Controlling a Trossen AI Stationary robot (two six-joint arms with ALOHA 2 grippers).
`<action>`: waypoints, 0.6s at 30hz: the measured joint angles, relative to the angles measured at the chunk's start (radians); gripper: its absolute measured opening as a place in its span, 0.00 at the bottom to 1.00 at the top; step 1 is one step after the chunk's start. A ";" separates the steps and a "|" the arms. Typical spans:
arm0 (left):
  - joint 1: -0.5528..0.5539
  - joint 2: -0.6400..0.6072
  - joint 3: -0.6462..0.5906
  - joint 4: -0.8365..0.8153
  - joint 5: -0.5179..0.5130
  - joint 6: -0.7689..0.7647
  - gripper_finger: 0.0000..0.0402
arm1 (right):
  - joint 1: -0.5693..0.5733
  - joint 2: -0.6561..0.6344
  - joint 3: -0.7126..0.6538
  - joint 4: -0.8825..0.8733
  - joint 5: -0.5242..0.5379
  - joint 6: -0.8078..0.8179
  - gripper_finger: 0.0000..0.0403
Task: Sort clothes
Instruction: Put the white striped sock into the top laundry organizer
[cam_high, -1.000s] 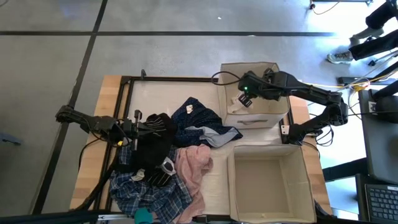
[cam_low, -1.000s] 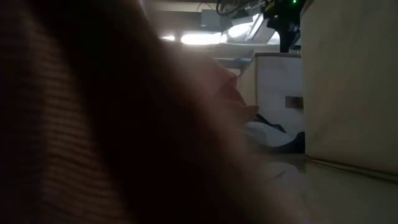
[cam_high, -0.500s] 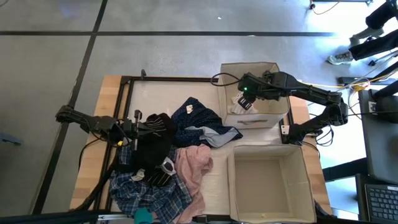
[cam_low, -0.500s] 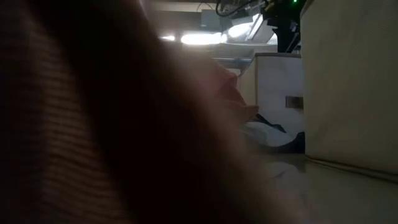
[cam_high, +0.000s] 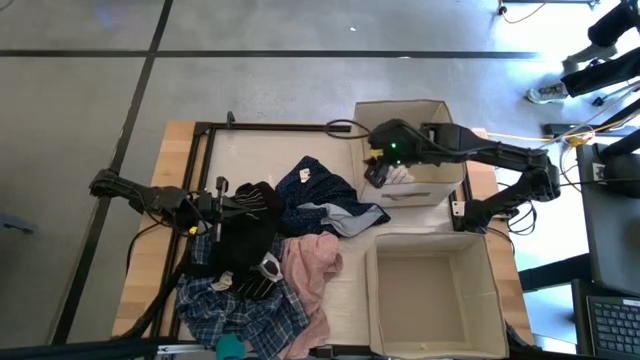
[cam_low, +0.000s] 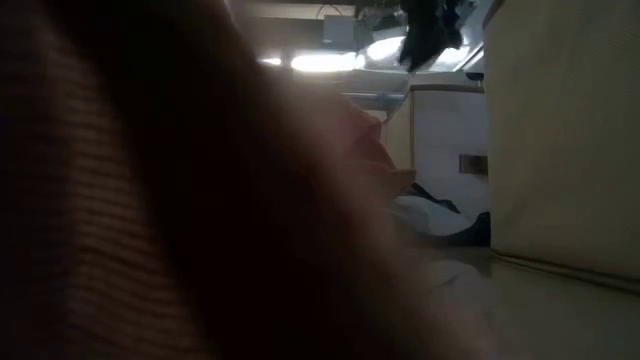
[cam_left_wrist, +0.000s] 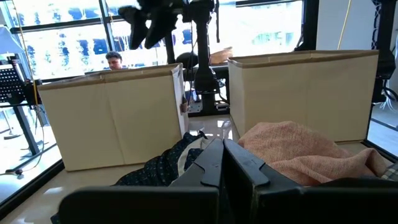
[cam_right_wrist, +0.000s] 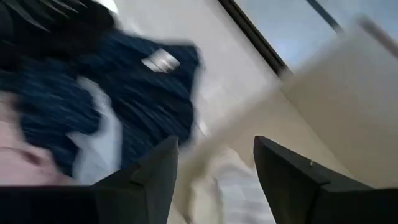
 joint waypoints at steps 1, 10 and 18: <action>0.000 0.000 0.000 0.000 0.000 0.000 0.00 | 0.018 0.000 0.000 0.041 -0.011 -0.014 0.52; 0.000 0.000 0.000 0.000 0.000 0.000 0.00 | 0.169 0.045 0.000 0.269 -0.027 -0.101 0.52; 0.000 0.000 0.000 0.000 0.000 0.000 0.00 | 0.260 0.148 0.000 0.346 -0.059 -0.174 0.52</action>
